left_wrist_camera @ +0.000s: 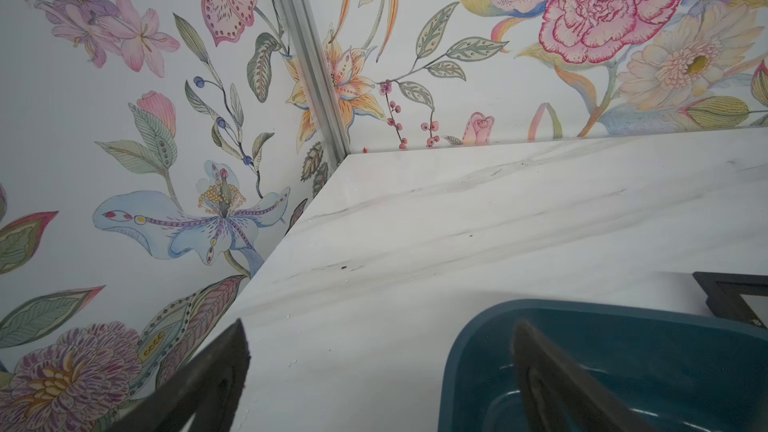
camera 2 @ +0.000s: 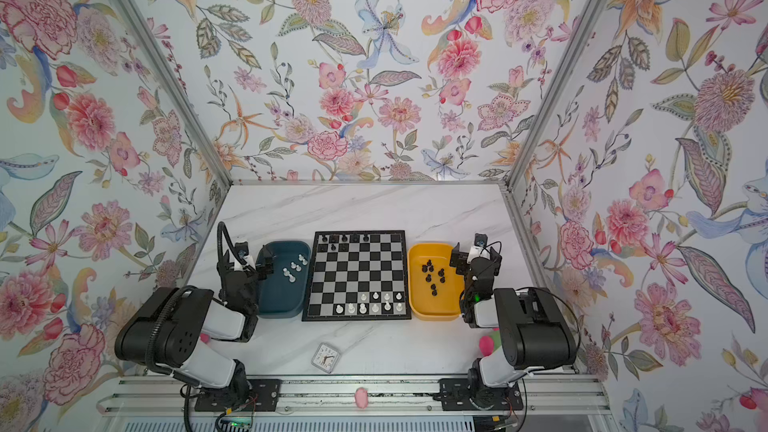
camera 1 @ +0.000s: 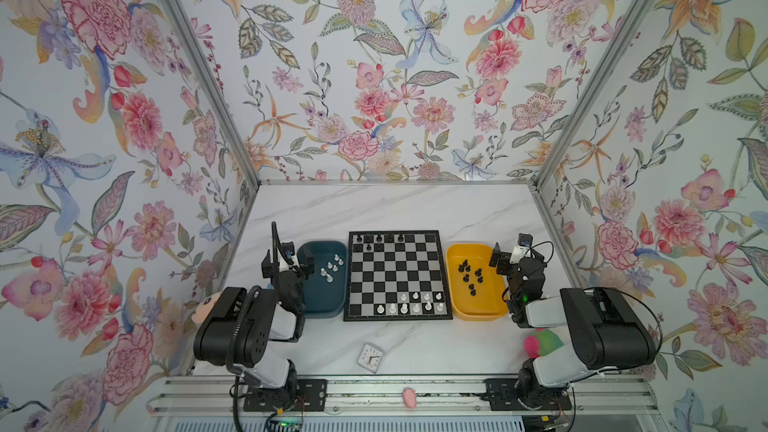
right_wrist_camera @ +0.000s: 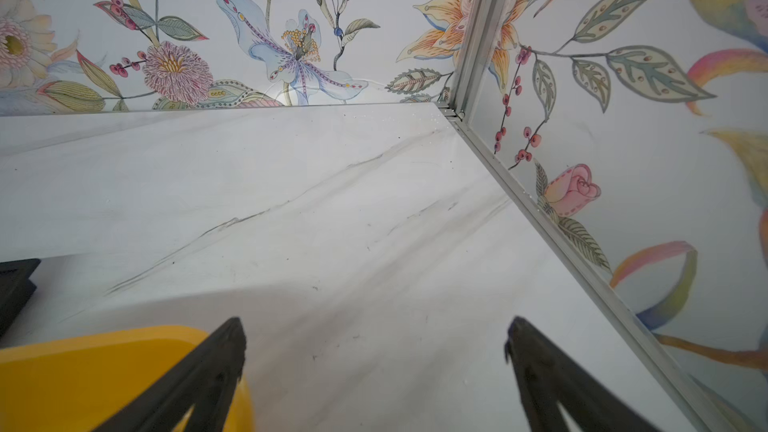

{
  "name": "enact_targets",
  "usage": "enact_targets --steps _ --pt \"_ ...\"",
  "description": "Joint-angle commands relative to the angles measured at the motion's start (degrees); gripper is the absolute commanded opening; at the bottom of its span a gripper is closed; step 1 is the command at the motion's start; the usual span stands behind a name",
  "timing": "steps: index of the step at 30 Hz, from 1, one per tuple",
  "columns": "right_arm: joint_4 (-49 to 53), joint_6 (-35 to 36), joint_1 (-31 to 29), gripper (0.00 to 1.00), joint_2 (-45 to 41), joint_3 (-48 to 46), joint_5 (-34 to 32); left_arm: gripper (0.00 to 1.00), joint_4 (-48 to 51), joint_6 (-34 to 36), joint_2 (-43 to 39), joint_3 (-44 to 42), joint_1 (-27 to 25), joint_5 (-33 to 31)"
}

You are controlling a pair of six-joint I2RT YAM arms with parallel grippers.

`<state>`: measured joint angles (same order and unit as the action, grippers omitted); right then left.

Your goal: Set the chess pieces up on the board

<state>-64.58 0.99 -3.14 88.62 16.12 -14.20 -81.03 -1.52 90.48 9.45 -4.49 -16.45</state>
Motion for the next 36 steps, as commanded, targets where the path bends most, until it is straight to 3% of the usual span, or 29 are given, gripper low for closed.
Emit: enact_targets --steps 1,36 --pt "-0.9 -0.9 -0.2 0.99 0.2 -0.3 -0.8 0.99 -0.9 -0.7 -0.1 0.6 0.3 0.9" --pt "2.2 -0.5 -0.7 0.99 -1.8 0.4 -1.4 0.99 -1.0 -0.8 -0.1 0.7 0.3 0.9"
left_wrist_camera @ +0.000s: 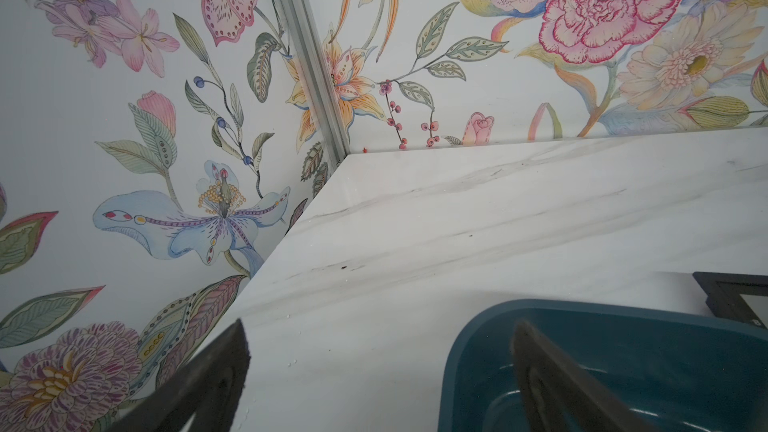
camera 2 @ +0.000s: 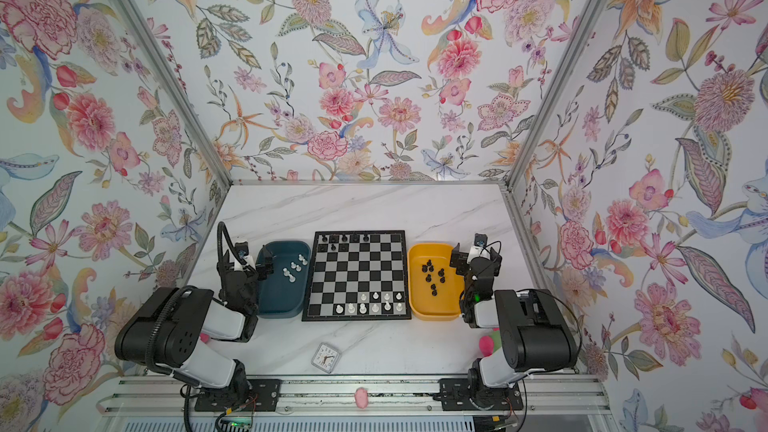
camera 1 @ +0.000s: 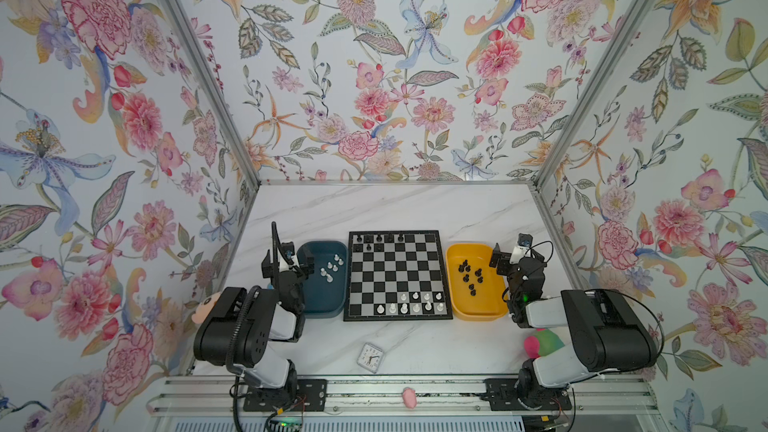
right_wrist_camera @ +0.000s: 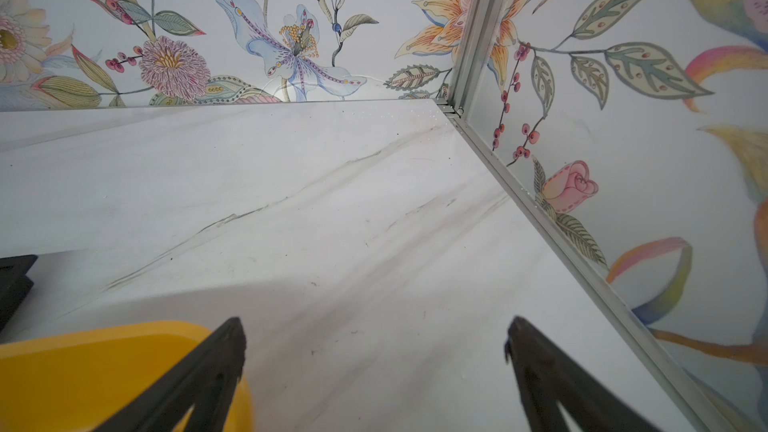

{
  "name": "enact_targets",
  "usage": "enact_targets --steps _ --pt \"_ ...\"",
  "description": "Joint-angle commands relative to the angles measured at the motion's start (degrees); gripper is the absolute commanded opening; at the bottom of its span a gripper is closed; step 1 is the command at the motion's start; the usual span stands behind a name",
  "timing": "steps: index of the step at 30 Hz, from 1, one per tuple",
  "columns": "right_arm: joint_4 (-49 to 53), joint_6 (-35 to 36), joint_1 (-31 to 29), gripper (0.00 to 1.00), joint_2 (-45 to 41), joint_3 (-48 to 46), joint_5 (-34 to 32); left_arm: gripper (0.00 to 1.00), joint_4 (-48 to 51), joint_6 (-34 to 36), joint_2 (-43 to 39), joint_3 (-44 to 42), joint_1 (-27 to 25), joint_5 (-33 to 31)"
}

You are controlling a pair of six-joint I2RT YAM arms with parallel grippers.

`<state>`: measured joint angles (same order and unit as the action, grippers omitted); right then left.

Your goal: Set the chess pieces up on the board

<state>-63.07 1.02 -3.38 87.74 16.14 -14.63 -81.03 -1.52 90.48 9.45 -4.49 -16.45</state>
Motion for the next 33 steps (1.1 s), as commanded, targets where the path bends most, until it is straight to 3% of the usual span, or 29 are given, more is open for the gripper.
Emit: enact_targets --steps 1,6,9,17,22,28,33 --pt "0.4 -0.5 -0.5 0.99 -1.0 0.3 -1.1 0.99 -1.0 -0.8 -0.2 0.7 0.4 0.9" --pt "-2.6 1.6 -2.5 0.99 -2.5 -1.6 -3.4 0.99 -0.1 -0.8 -3.6 0.3 0.4 0.6" --pt "4.3 3.6 -4.7 0.99 -9.3 -0.8 -6.1 0.99 6.8 -0.7 -10.3 0.6 0.4 0.7" --pt "45.2 -1.9 -9.6 0.99 -35.3 8.9 -11.0 0.97 27.1 -5.8 -28.2 5.9 0.3 4.3" --pt "66.4 -6.2 -10.9 0.98 -43.1 17.3 -9.3 0.95 37.5 -8.7 -32.9 10.9 0.3 12.1" --pt "88.7 -7.4 -12.8 0.94 -36.9 32.9 -0.4 0.92 48.3 -11.3 -31.2 19.6 -0.5 21.6" --pt "102.4 -8.1 -13.6 0.79 -24.1 46.0 6.0 0.9 53.7 -13.1 -28.6 25.0 -2.1 24.6"
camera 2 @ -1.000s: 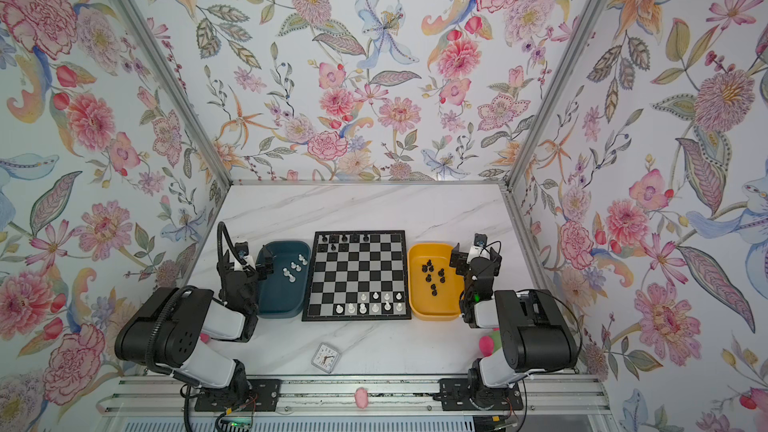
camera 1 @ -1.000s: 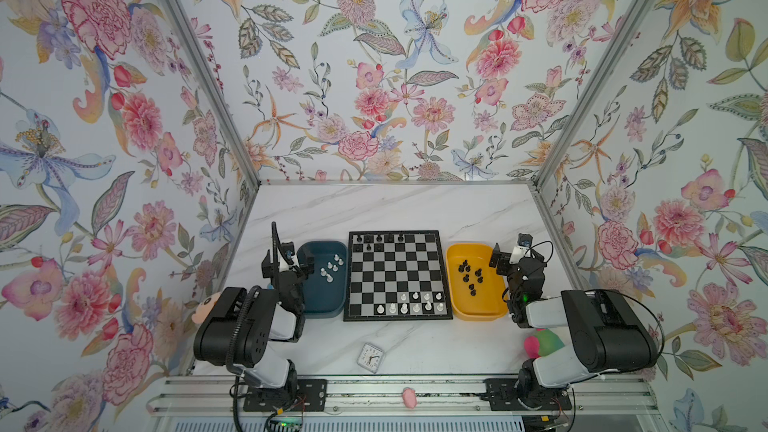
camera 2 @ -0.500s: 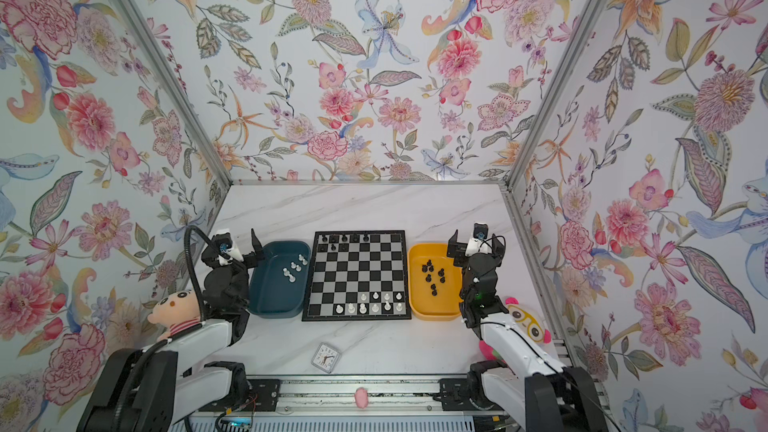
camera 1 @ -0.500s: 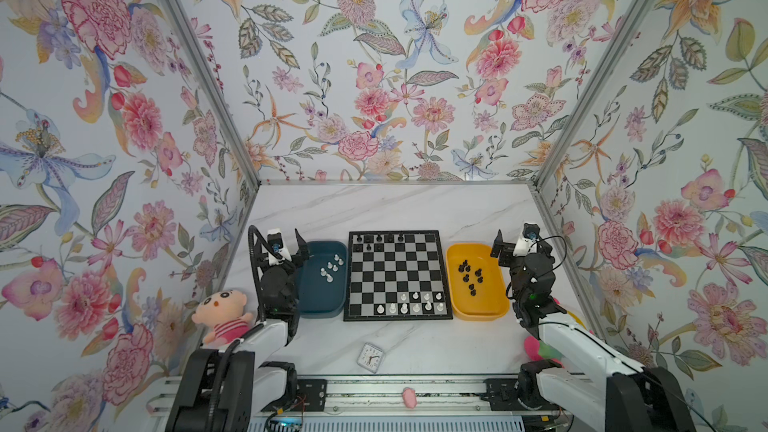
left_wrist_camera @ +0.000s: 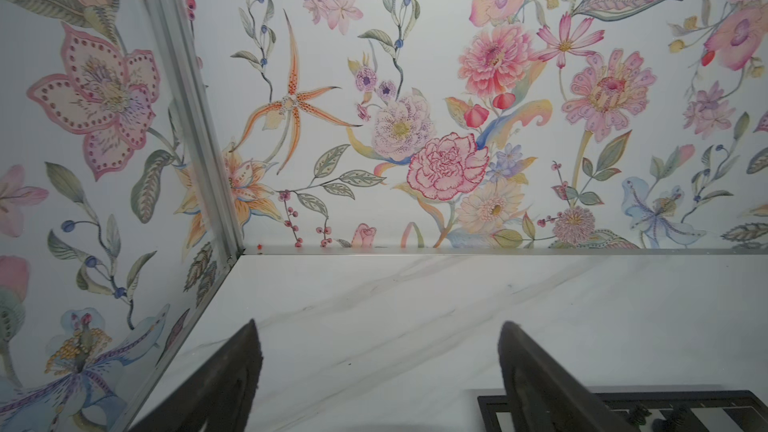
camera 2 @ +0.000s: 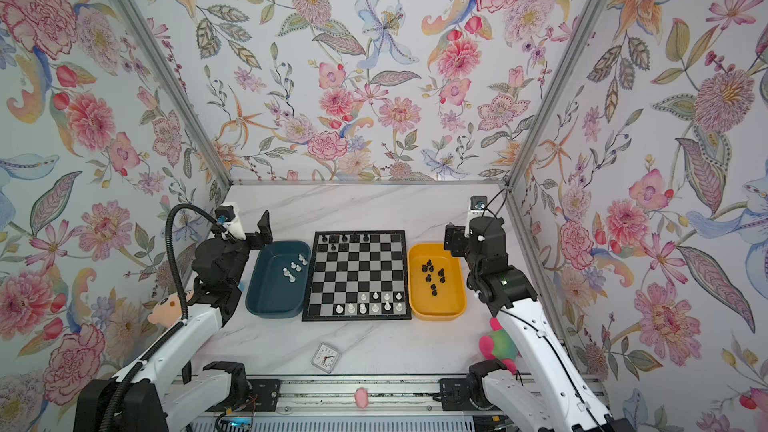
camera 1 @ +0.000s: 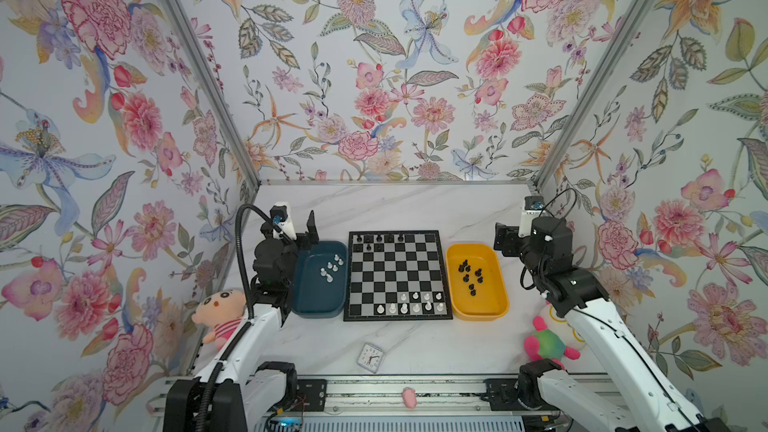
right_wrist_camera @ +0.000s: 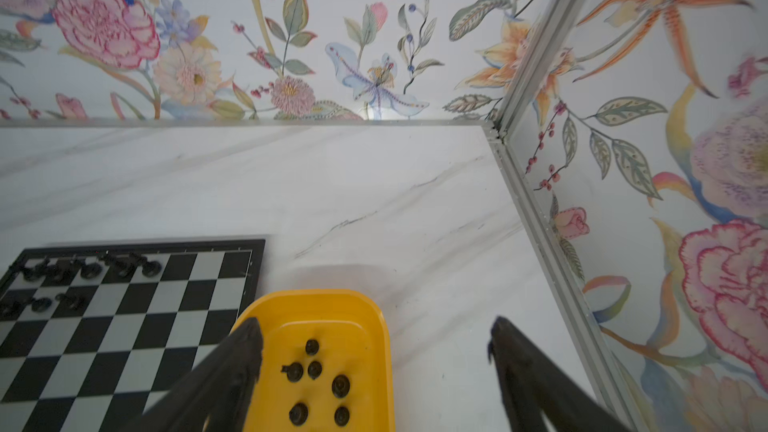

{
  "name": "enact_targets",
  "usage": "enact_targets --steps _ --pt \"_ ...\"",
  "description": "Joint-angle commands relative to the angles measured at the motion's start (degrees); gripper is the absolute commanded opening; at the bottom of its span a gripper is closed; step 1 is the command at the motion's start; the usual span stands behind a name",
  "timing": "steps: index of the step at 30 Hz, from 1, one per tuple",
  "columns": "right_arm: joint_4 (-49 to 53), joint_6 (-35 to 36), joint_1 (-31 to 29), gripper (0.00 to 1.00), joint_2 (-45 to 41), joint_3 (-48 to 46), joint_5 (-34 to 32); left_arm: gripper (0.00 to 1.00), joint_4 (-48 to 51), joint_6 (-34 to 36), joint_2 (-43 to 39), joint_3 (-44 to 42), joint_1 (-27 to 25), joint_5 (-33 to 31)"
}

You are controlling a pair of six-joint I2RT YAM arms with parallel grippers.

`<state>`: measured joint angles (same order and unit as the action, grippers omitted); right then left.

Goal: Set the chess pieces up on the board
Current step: 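Raise the right gripper over the yellow tray while the left moves above the teal tray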

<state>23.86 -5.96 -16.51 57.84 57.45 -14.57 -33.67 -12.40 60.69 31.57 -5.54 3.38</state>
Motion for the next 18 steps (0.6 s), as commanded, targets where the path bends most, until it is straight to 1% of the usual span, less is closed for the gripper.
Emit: enact_targets --steps 1,4,6,9,11,15,18 --pt "16.9 -1.1 -0.6 0.76 7.8 6.8 7.3 0.89 6.8 -2.4 1.7 3.7 -1.6 5.2" --pt "18.8 -1.2 -0.9 0.71 13.6 11.0 10.7 0.89 8.6 -2.5 2.8 5.7 -3.2 6.0" --pt "18.8 -1.4 -0.8 0.69 16.4 12.3 11.5 0.88 10.1 -1.9 3.3 7.1 -4.2 5.9" --pt "19.4 -1.9 -0.8 0.64 20.3 13.7 11.9 0.88 12.9 -1.4 4.0 9.3 -5.8 4.5" --pt "19.5 -2.1 -0.9 0.6 22.5 14.2 13.3 0.88 14.3 -0.4 4.5 10.4 -6.7 3.8" --pt "19.4 -2.7 -0.8 0.52 27.1 14.4 14.3 0.89 16.1 1.8 5.6 11.7 -8.6 -1.3" --pt "18.7 -2.8 -1.0 0.48 30.0 13.8 14.4 0.89 18.3 2.5 6.5 13.0 -9.3 -2.9"
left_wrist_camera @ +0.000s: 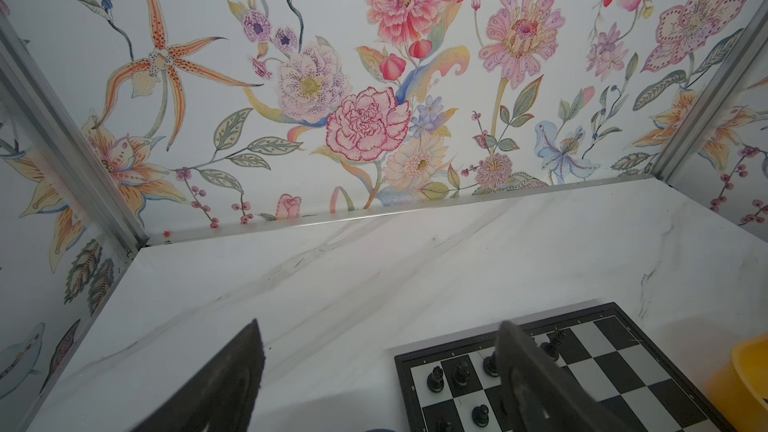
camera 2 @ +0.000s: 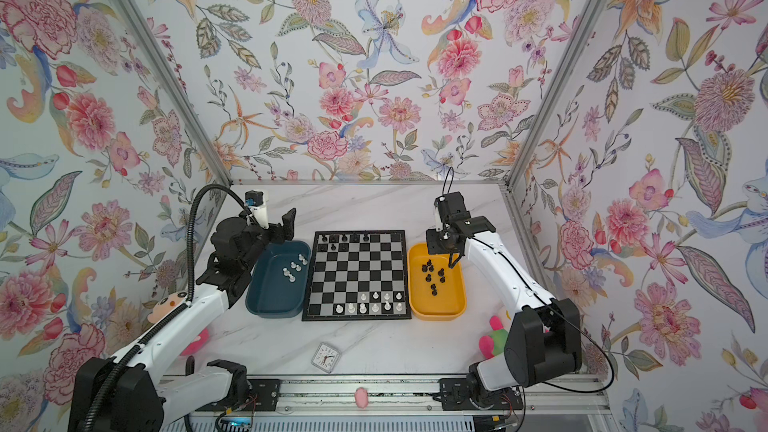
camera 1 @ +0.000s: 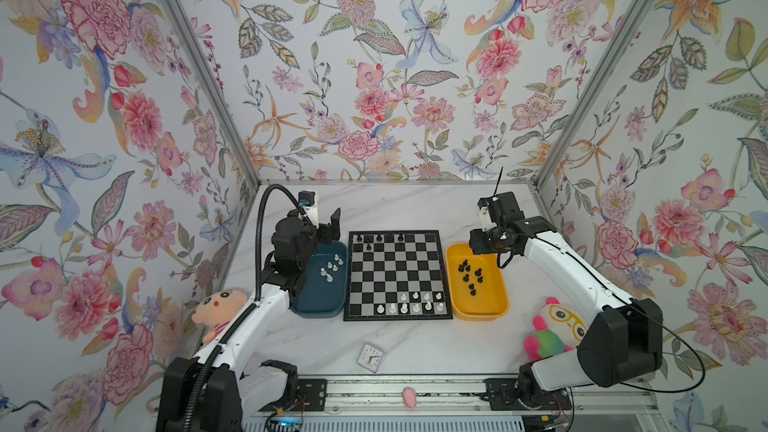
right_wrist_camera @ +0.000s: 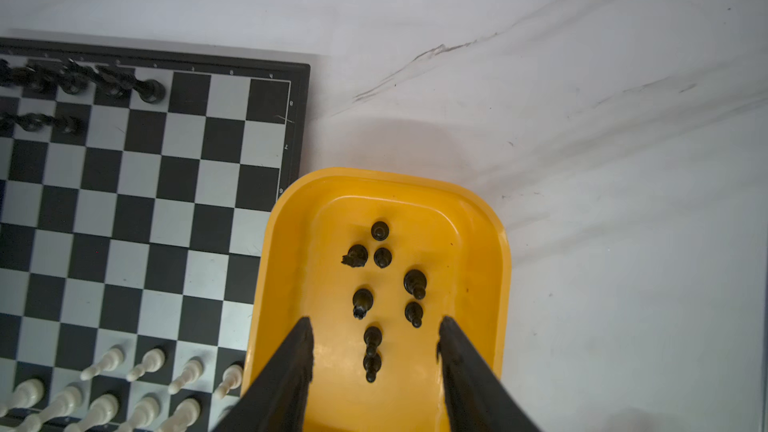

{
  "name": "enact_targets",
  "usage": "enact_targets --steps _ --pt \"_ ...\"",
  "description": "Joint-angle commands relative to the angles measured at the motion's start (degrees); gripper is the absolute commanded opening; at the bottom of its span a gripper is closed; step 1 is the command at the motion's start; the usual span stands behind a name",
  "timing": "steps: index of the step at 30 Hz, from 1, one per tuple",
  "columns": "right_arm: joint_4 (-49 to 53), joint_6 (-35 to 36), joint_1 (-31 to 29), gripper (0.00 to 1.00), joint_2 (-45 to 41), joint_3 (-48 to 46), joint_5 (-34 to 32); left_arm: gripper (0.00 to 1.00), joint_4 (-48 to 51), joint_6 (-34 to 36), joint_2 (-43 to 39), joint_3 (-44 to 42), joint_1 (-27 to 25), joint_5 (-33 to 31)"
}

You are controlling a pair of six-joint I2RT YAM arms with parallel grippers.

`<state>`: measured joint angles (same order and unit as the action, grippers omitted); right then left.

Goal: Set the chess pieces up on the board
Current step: 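Raise the right gripper over the yellow tray while the left moves above the teal tray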

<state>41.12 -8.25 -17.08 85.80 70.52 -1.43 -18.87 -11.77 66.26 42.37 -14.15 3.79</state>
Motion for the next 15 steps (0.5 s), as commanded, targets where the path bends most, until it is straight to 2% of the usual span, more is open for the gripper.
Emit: enact_targets --steps 1,7,15 --pt "0.6 -0.7 -0.4 0.48 2.7 0.3 1.1 0.89 3.8 2.0 1.1 2.5 -0.8 -3.6" --pt "-3.7 -1.6 -0.3 0.43 5.5 -1.6 0.1 0.89 4.1 2.3 1.8 3.2 -1.8 -4.3" --pt "-6.8 -2.9 -0.4 0.33 9.1 -3.1 0.6 0.89 5.2 3.6 1.5 3.7 -2.6 -6.8"
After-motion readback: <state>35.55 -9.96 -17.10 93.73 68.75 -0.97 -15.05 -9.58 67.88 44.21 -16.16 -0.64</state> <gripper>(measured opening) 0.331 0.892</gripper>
